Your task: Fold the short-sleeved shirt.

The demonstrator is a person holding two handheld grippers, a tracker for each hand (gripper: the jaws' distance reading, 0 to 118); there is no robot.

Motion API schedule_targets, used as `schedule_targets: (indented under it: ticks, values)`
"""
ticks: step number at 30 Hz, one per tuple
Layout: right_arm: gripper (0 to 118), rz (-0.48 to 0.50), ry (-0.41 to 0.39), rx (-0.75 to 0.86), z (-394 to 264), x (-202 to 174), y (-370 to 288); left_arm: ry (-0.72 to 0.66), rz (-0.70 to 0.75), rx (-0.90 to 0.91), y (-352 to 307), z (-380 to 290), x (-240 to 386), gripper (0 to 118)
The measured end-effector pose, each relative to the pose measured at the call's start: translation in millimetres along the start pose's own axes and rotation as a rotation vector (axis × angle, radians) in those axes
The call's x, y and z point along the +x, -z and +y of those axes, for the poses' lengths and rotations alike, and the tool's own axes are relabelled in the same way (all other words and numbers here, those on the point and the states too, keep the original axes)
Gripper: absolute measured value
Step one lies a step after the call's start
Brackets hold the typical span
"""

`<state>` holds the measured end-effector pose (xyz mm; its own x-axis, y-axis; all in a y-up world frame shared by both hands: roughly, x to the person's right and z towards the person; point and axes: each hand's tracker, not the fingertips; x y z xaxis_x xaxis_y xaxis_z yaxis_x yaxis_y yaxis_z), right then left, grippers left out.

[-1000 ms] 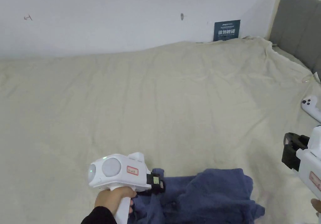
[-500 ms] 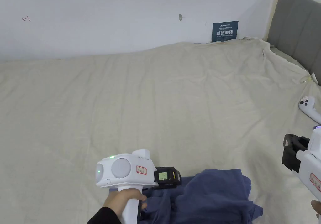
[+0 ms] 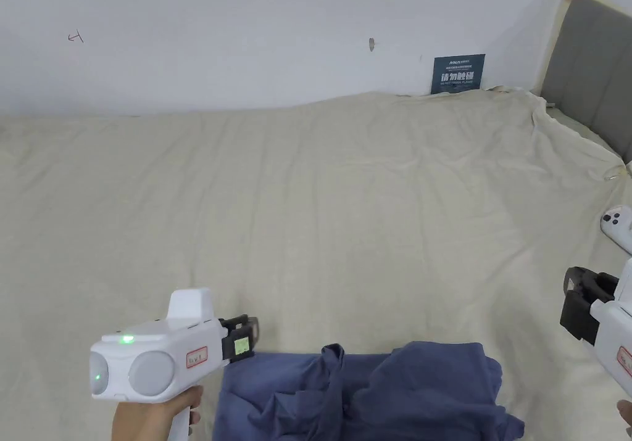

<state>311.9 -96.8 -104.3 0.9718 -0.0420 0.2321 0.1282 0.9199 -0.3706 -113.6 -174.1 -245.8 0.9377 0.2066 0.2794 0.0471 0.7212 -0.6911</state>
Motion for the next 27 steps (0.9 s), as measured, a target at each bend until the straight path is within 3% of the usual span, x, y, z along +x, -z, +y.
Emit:
schedule_targets:
  ticks: [3, 15, 27]
  values:
    - [0, 0.000, -0.001, -0.002, 0, -1, 0, -0.073, -0.050, -0.010, 3, -14, -10, 0]
    - [0, -0.011, 0.011, -0.018, -8, 6, -3, 0.024, -0.037, -0.098, 52, -86, 16, 0]
    - [0, -0.040, 0.019, -0.028, -10, 20, -6, 0.157, -0.138, -0.133, 83, -102, 105, 0]
